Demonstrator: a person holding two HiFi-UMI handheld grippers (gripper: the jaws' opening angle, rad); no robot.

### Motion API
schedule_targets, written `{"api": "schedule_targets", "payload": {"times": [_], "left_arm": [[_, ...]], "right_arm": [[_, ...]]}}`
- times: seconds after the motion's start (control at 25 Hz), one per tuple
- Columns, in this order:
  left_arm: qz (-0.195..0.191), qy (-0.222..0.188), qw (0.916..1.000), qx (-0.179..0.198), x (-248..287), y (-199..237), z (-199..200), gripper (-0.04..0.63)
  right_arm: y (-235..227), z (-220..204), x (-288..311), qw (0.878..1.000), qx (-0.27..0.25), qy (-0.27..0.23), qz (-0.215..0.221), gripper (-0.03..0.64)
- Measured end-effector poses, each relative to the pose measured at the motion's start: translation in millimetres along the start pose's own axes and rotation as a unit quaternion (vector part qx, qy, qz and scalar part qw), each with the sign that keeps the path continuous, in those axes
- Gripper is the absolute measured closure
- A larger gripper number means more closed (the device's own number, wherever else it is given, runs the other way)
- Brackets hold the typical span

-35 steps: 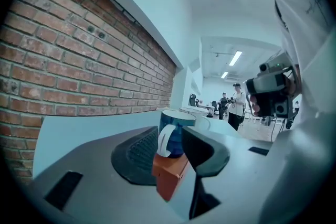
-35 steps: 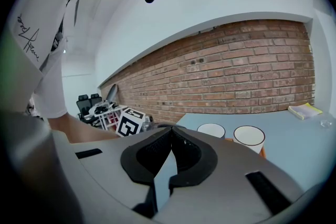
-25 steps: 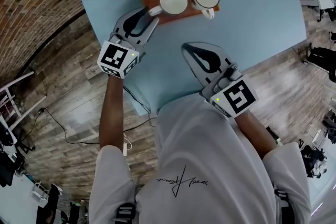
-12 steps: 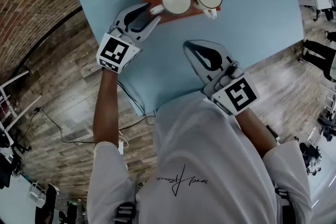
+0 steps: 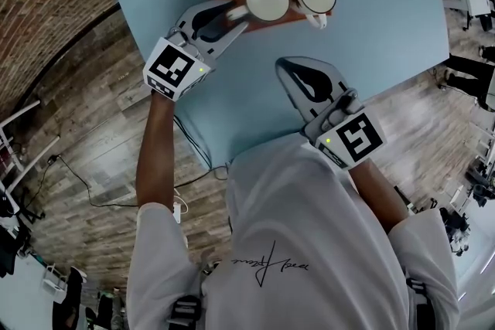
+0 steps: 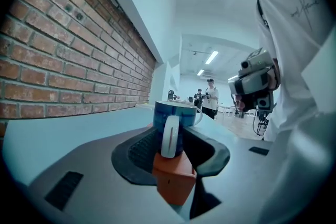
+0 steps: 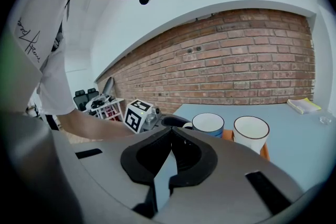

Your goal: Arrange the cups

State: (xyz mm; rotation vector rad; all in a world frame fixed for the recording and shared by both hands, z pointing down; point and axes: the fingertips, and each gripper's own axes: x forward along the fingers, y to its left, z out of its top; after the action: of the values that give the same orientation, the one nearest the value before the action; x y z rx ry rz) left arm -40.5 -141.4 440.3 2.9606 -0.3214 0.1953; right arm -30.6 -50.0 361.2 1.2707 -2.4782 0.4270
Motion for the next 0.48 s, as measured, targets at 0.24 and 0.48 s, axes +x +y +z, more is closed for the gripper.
{"api": "schedule_targets", "payload": {"times": [0.24,0.48], "left_arm": [[-0.011,-0.012,0.9999,-0.005,0.7,-0.4,-0.8,0.462],[-0.016,-0.034,0.9993,-0.006,-2.5,1.2,5.2,0.481]], "right_arm": [[-5.0,-7.1,1.0,1.0,0.006,0.011,-0.006,0.595],[-5.5,-13.0,3.4,1.0,0.012,0.018,-0.005,0.595]]}}
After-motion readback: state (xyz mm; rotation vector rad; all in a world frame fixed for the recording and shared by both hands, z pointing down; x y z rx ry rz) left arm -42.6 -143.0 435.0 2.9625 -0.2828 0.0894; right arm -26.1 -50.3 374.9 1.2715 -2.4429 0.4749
